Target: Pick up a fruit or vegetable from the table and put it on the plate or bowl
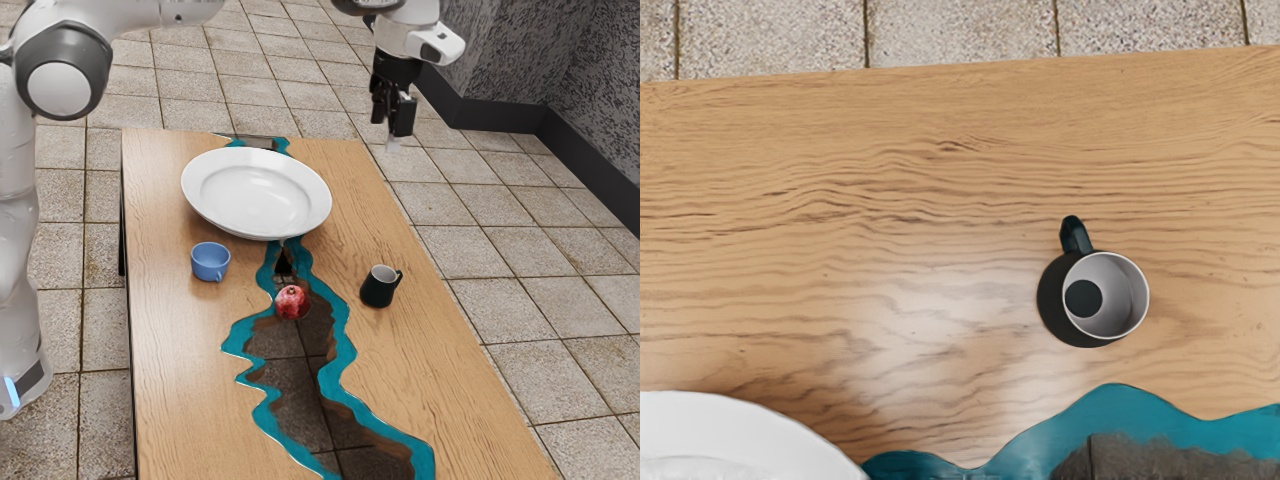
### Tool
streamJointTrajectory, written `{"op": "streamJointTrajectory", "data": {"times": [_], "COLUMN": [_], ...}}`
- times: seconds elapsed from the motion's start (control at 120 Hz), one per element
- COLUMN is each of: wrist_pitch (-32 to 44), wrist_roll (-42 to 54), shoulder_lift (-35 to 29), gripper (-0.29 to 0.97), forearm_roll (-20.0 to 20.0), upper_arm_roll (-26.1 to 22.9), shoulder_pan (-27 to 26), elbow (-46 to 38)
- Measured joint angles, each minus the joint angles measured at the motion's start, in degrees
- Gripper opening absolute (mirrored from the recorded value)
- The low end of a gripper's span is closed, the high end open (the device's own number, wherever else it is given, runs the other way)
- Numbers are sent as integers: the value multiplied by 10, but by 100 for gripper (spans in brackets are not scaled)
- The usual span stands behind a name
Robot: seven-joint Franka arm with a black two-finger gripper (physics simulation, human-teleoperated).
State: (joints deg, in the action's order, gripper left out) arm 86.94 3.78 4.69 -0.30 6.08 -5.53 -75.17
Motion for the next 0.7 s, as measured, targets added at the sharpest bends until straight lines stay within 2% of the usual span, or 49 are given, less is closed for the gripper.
{"op": "streamJointTrajectory", "data": {"times": [0.25,0.517,0.6,0.7], "wrist_pitch": [-5,-62,-59,-27], "wrist_roll": [-3,45,69,98], "shoulder_lift": [-3,-2,-8,-45], "gripper": [68,68,68,68], "forearm_roll": [2,5,11,14], "upper_arm_roll": [0,-3,-3,-6], "shoulder_pan": [-2,-7,-10,-9], "elbow": [3,22,-1,-85]}}
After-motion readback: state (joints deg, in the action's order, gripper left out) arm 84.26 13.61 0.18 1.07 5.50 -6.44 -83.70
